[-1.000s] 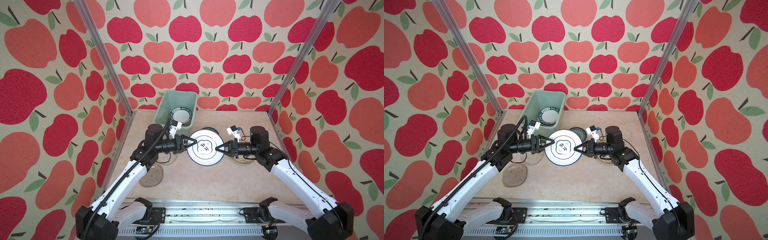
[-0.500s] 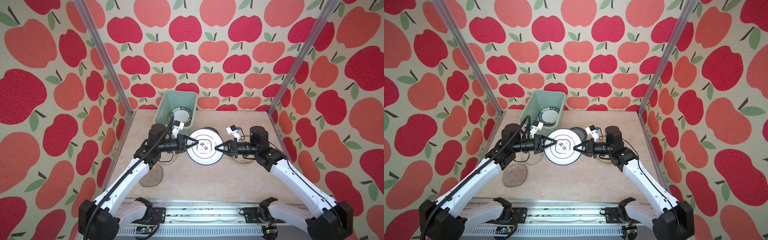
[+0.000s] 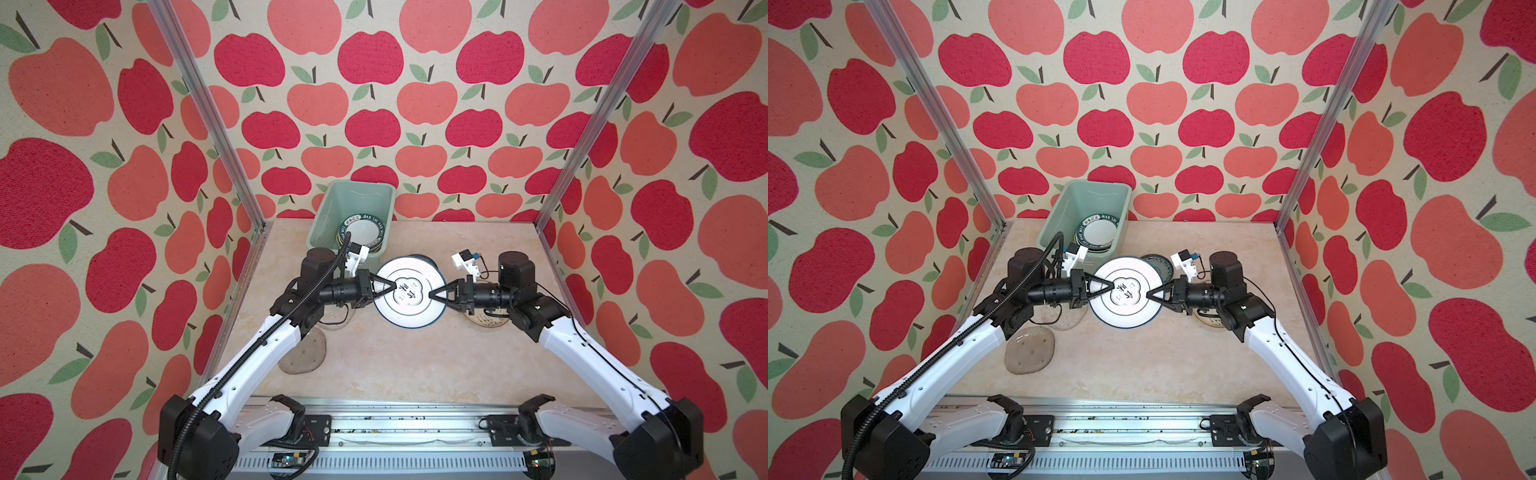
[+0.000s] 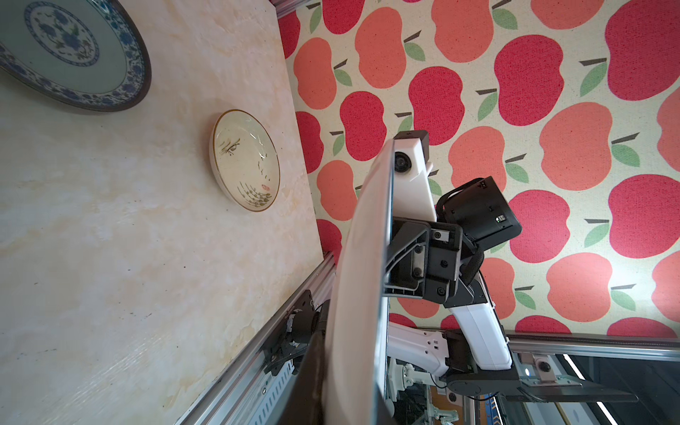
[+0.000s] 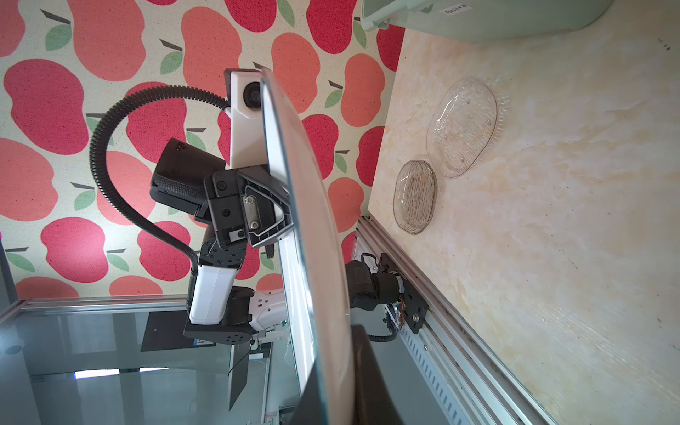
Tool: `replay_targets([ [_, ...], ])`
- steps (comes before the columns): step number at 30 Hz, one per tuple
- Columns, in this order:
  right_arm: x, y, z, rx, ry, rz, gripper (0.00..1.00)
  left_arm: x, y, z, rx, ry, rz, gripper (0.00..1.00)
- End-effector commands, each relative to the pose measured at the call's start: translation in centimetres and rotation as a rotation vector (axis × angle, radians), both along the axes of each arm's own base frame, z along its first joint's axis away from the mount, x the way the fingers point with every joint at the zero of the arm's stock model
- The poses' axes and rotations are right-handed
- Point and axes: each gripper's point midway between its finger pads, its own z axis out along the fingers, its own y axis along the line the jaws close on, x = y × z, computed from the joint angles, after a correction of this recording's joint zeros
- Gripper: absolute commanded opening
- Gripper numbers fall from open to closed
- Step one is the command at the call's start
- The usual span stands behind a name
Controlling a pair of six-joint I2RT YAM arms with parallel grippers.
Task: Place the plates into the plastic bin on the countertop
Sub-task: 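Hold the upright white plate between both grippers above the table, then open the right gripper and carry the white plate into the bin with the left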
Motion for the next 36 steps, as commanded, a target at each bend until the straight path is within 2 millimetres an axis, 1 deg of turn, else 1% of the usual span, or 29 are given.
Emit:
replay_targets([
  [1, 0.4, 0.1, 0.6, -0.019, -0.051, -0.003, 0.27, -0.1, -0.3, 1.8, -0.027, -0.034, -0.012, 0.00],
  [2, 0.4, 0.0, 0.6, -0.029, -0.057, -0.004, 0.35, 0.0, -0.2, 2.0, -0.027, -0.035, -0.003, 0.00],
  [5, 1.1, -0.7, 0.7, -0.063, -0.065, -0.023, 0.51, 0.6, 0.1, 2.5, -0.020, -0.043, 0.026, 0.00],
  [7, 1.9, -1.6, 1.1, -0.073, -0.073, -0.054, 0.57, 1.3, 0.5, 3.2, -0.017, -0.054, 0.050, 0.00],
  [9, 2.9, -2.9, 1.6, -0.083, -0.078, -0.101, 0.58, 2.2, 1.0, 3.9, -0.009, -0.064, 0.087, 0.00],
  [12, 4.5, -5.3, 2.4, -0.104, -0.095, -0.198, 0.58, 4.3, 2.5, 4.8, 0.010, -0.067, 0.183, 0.00],
  [14, 5.4, -7.1, 2.7, -0.123, -0.102, -0.270, 0.58, 6.3, 3.8, 5.6, 0.009, -0.072, 0.270, 0.00],
  [16, 6.1, -9.0, 2.6, -0.147, -0.102, -0.338, 0.58, 8.7, 5.3, 6.6, -0.007, -0.076, 0.380, 0.00],
  [18, 6.6, -10.4, 2.3, -0.166, -0.093, -0.386, 0.58, 11.2, 7.0, 7.3, -0.021, -0.073, 0.503, 0.00],
  [20, 6.9, -11.3, 1.8, -0.172, -0.080, -0.417, 0.57, 13.6, 8.4, 8.1, -0.051, -0.080, 0.621, 0.00],
  [21, 7.0, -11.6, 1.6, -0.172, -0.074, -0.426, 0.57, 14.9, 9.2, 8.5, -0.065, -0.081, 0.689, 0.00],
  [25, 7.2, -11.9, 0.7, -0.174, -0.058, -0.436, 0.57, 19.3, 11.5, 8.6, -0.094, -0.040, 0.906, 0.00],
  [29, 7.3, -11.9, 0.0, -0.169, -0.054, -0.442, 0.56, 23.2, 13.7, 7.7, -0.127, 0.001, 1.133, 0.00],
  [32, 7.2, -12.0, -0.4, -0.171, -0.052, -0.441, 0.56, 25.7, 14.4, 6.8, -0.155, 0.040, 1.265, 0.00],
  [35, 7.0, -12.0, -0.9, -0.177, -0.047, -0.439, 0.56, 28.0, 14.0, 5.4, -0.165, 0.101, 1.360, 0.00],
  [36, 7.0, -12.0, -1.0, -0.177, -0.048, -0.439, 0.56, 28.7, 13.8, 5.4, -0.166, 0.105, 1.386, 0.00],
])
